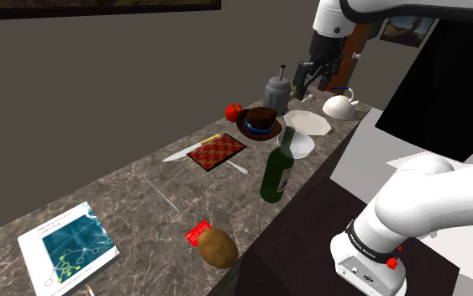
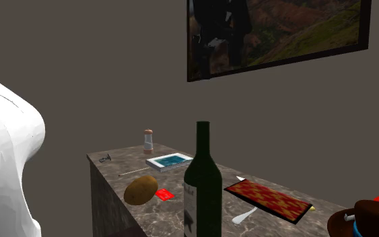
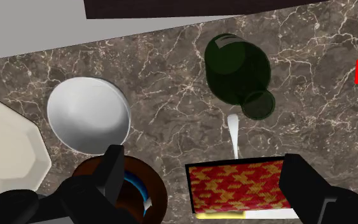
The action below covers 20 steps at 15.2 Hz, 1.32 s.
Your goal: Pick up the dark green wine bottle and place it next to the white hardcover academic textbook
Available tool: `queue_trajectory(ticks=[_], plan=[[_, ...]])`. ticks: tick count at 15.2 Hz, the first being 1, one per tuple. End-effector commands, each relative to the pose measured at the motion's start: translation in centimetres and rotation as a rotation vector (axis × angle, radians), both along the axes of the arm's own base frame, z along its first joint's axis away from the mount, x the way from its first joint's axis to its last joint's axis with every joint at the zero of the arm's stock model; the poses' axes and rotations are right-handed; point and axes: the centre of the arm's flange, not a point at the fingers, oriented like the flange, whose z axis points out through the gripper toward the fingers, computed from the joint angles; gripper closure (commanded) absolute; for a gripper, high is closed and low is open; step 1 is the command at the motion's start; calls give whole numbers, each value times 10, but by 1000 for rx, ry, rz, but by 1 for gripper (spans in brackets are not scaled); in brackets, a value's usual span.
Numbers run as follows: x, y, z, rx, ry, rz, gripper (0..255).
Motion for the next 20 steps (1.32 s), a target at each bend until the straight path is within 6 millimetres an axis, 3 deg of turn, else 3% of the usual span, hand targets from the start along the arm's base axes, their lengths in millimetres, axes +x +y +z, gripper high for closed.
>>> queue_trajectory(ticks=[1, 9, 16, 20], plan=[[0, 0, 0, 0, 0, 0, 0], [-3, 30, -90, 128, -10, -91, 0], [-1, 31, -127, 128, -10, -91, 0], [-1, 31, -130, 128, -10, -91, 0]])
